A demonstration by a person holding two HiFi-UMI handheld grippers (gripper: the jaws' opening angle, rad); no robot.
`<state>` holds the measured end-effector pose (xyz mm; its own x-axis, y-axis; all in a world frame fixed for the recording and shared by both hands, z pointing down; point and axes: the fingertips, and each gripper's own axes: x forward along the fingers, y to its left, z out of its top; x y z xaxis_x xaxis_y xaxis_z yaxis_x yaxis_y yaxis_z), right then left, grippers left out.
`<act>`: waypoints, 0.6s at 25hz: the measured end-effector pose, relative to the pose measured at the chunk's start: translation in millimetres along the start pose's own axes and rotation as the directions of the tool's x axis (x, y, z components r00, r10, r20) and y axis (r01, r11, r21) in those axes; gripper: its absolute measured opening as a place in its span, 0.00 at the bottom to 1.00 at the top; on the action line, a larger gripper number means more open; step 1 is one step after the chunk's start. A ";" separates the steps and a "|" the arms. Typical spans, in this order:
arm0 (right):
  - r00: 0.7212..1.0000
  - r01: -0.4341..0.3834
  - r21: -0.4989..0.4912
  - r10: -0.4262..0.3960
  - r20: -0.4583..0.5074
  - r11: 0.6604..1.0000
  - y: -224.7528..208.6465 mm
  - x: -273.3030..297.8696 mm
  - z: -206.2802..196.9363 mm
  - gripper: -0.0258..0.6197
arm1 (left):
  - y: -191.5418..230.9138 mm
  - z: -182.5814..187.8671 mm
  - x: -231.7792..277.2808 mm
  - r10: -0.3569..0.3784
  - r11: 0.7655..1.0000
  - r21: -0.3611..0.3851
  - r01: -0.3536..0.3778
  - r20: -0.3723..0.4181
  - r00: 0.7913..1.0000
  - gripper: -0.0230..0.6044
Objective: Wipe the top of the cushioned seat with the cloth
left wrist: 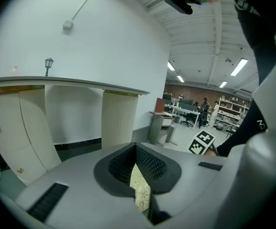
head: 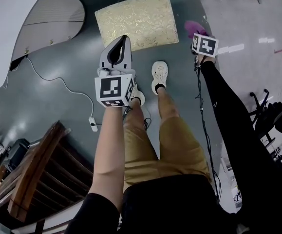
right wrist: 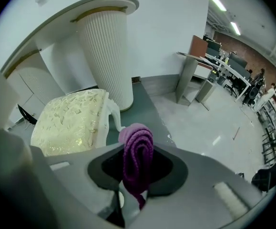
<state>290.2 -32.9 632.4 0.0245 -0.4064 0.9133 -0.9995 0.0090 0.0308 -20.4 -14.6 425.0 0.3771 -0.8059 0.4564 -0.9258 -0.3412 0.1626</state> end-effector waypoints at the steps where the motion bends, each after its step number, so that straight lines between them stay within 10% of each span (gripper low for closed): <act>1: 1.000 -0.009 -0.007 0.009 0.006 1.000 0.9 -2.3 -2.1 0.17 | -1.2 -0.9 -1.6 -0.004 1.000 0.009 0.004 0.000 1.000 0.05; 15: 0.975 -0.100 -0.036 0.105 0.194 0.994 68.8 -76.3 -13.4 0.17 | 54.2 -17.3 -60.6 -0.006 0.999 0.051 0.005 0.010 1.000 0.05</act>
<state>219.8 11.0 570.2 -0.0850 -0.5723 0.8156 -0.9955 0.0828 -0.0457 -93.9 24.2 421.3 0.3829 -0.8088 0.4464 -0.9213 -0.3699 0.1201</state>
